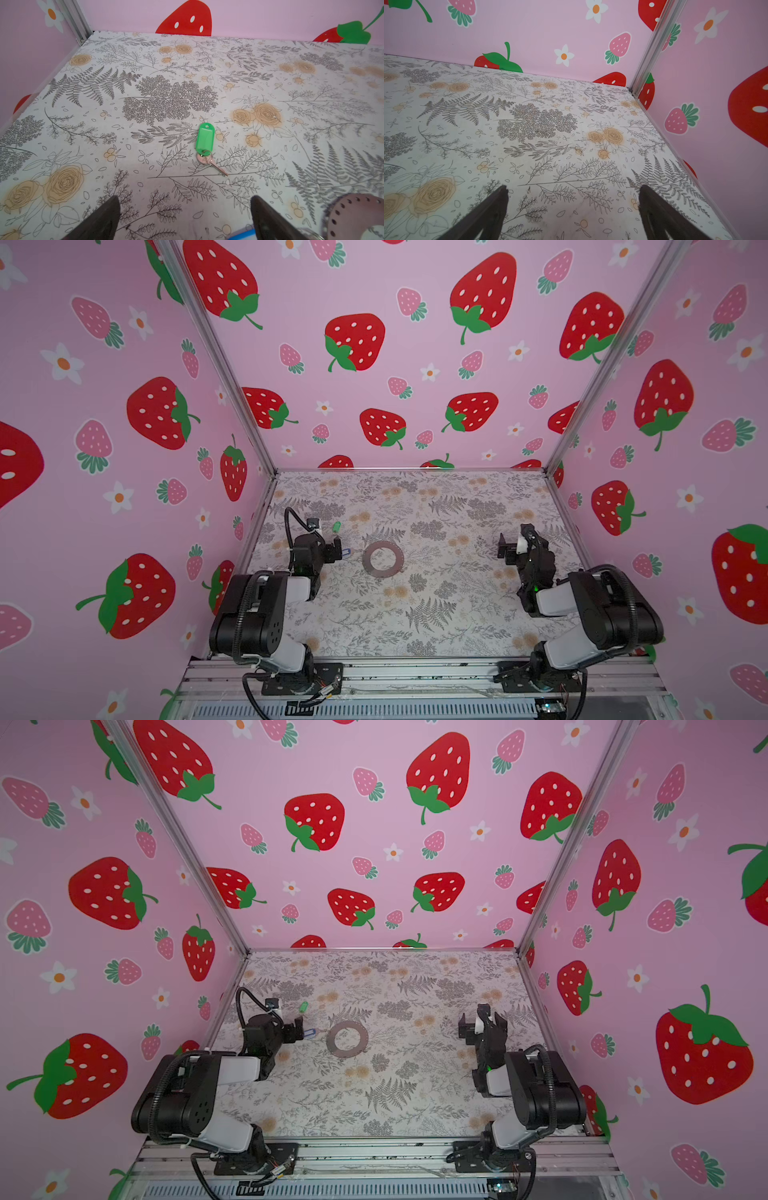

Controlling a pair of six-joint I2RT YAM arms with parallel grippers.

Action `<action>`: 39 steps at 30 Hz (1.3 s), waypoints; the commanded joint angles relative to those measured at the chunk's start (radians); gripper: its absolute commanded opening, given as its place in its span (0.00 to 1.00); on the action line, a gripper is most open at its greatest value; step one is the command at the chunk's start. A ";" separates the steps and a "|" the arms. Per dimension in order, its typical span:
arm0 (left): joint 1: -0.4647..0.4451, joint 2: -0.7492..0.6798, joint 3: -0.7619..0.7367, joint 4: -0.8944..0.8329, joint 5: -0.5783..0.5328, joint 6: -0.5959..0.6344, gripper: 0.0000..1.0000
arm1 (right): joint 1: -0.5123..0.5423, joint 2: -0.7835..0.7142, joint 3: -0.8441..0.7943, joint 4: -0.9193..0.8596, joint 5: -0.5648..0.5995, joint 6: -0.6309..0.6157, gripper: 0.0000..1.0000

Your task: Put the keys on the keyring

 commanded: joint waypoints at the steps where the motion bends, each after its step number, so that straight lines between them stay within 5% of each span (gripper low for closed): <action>1: -0.005 0.007 0.032 0.044 -0.012 0.015 0.99 | 0.007 0.010 0.018 0.049 0.015 -0.005 0.99; 31: 0.022 0.013 0.049 0.015 0.029 -0.003 0.99 | -0.012 0.010 0.032 0.024 -0.026 0.002 0.99; 36: 0.028 -0.029 0.063 -0.037 0.055 -0.004 0.99 | -0.010 -0.053 -0.045 0.121 -0.164 -0.055 0.99; 39: 0.028 -0.124 0.125 -0.206 0.064 0.006 0.99 | -0.007 -0.182 0.077 -0.231 -0.226 -0.063 0.99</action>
